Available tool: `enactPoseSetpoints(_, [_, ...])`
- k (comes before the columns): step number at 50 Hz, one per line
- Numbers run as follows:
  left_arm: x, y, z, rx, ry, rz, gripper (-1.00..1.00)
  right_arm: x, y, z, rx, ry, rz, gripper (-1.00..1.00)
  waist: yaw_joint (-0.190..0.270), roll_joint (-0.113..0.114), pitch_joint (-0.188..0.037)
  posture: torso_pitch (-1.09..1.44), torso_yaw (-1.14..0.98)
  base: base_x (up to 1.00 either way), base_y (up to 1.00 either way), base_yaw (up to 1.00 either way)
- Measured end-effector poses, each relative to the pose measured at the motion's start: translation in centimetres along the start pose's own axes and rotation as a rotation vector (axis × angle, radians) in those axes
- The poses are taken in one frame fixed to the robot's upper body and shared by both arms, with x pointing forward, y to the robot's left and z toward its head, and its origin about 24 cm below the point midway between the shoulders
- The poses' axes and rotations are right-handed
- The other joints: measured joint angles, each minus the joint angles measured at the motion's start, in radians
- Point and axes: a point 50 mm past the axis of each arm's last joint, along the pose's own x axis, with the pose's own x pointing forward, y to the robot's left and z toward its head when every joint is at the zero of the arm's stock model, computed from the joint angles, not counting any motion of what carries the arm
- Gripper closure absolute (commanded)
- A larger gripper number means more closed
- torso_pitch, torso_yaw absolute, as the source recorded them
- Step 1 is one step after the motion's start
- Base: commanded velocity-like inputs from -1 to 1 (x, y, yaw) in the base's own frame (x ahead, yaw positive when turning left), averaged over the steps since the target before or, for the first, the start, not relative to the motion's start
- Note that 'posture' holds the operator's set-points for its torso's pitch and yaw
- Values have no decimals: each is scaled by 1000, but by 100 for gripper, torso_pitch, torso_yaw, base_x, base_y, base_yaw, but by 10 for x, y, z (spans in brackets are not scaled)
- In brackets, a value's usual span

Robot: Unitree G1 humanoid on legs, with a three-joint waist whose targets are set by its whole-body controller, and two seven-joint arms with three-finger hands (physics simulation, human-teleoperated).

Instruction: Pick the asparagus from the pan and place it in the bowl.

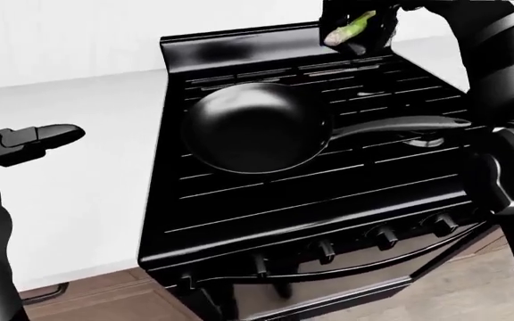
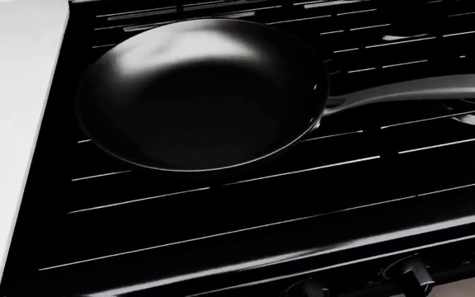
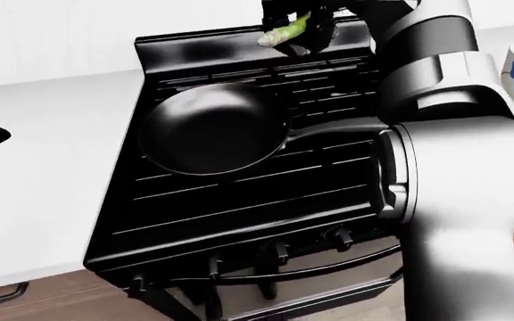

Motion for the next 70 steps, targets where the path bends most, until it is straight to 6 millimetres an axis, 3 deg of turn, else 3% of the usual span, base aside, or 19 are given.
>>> enactPoseSetpoints(8, [-1, -3, -2, -6, 25, -17, -100, 2, 15, -9, 33, 23, 59, 100, -26, 53, 8, 0, 0, 0, -3, 0])
enactPoseSetpoints(15, [-1, -2, 3, -5, 3, -18, -100, -2, 9, -10, 24, 28, 39, 100, -38, 67, 1, 0, 0, 0, -4, 0])
enactPoseSetpoints(38, [0, -2, 5, -4, 6, -11, -100, -8, 5, -13, 12, 41, 31, 100, -41, 54, 2, 0, 0, 0, -4, 0])
enactPoseSetpoints(39, [0, -2, 4, -6, 11, -14, -100, -8, 6, -14, 15, 43, 34, 100, -37, 52, -5, 0, 0, 0, -15, 0])
enactPoseSetpoints(44, [0, 2, 5, 0, 11, 6, -100, -8, 4, -12, 6, 35, 31, 100, -17, 31, -24, 0, 0, 0, -15, 0])
enactPoseSetpoints(47, [0, 2, 9, 2, -5, 6, -100, -12, -1, -12, 3, 38, 10, 100, -16, -3, -28, 0, 0, 0, -20, 0])
enactPoseSetpoints(48, [0, 0, 10, -1, -12, 0, -100, -13, -2, -14, 7, 44, 5, 100, -17, -3, -26, 0, 0, 0, -34, 0])
enactPoseSetpoints(50, [-1, -4, 10, -7, -13, -19, -100, -16, 0, -18, 18, 58, 7, 100, -24, 23, -20, 0, 0, 0, -35, 0])
enactPoseSetpoints(55, [0, -4, 6, -9, 4, -27, -100, -14, 4, -19, 26, 63, 29, 100, -12, 47, -11, 0, 0, 0, -35, 0])
enactPoseSetpoints(59, [0, -2, 8, -5, -3, -15, -100, -14, 0, -17, 15, 55, 14, 100, -5, 95, -6, 0, 0, 0, -35, 0])
enactPoseSetpoints(61, [-1, 1, 7, -3, -2, -3, -100, -11, 1, -13, 13, 41, 18, 100, 3, 82, -6, 0, 0, 0, -35, 0])
enactPoseSetpoints(63, [-1, 3, 5, -1, 12, 8, -100, -7, 7, -12, 15, 31, 40, 100, -2, 90, -16, 0, 0, 0, -35, 0])
enactPoseSetpoints(65, [-1, 3, 6, 1, 12, 7, -100, -7, 7, -13, 15, 36, 47, 100, -7, 85, -25, 0, 0, 0, -35, 0])
enactPoseSetpoints(70, [0, 3, 16, 7, -19, -1, -100, -14, -4, -13, 6, 44, 4, 100, -8, 21, -21, 0, 0, 0, -35, 0])
